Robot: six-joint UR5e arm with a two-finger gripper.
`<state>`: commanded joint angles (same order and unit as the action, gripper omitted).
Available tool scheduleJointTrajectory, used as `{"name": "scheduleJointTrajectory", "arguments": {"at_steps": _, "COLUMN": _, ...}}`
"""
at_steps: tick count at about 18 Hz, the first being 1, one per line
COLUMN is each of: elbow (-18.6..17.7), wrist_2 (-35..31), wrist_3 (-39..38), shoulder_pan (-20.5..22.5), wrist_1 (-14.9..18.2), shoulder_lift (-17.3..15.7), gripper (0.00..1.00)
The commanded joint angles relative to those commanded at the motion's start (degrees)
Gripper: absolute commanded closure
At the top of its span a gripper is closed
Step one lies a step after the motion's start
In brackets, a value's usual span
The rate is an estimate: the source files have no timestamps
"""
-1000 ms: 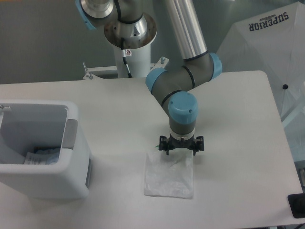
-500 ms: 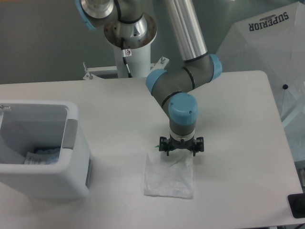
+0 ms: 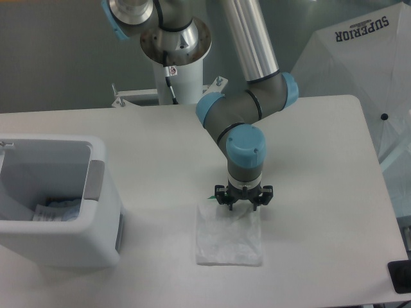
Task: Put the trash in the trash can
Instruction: 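Lower the gripper onto the bag's green drawstring edge and close, then lift the bag up by its drawstring edge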
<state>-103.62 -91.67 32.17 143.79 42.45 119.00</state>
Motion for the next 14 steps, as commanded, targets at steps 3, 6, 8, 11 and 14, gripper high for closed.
{"name": "scheduleJointTrajectory", "arguments": {"at_steps": 3, "elbow": 0.00, "wrist_2": 0.00, "wrist_3": 0.00, "shoulder_pan": -0.09, "wrist_1": 0.09, "shoulder_lift": -0.09, "gripper": 1.00}}
{"name": "scheduleJointTrajectory", "arguments": {"at_steps": 6, "elbow": -0.35, "wrist_2": 0.17, "wrist_3": 0.09, "shoulder_pan": -0.09, "wrist_1": 0.18, "shoulder_lift": -0.26, "gripper": 1.00}}
{"name": "scheduleJointTrajectory", "arguments": {"at_steps": 8, "elbow": -0.61, "wrist_2": 0.18, "wrist_3": 0.09, "shoulder_pan": -0.09, "wrist_1": 0.26, "shoulder_lift": -1.05, "gripper": 1.00}}
{"name": "scheduleJointTrajectory", "arguments": {"at_steps": 11, "elbow": -0.62, "wrist_2": 0.18, "wrist_3": 0.00, "shoulder_pan": -0.09, "wrist_1": 0.96, "shoulder_lift": -3.68, "gripper": 1.00}}
{"name": "scheduleJointTrajectory", "arguments": {"at_steps": 14, "elbow": -0.53, "wrist_2": 2.19, "wrist_3": -0.79, "shoulder_pan": 0.00, "wrist_1": 1.14, "shoulder_lift": -8.16, "gripper": 1.00}}
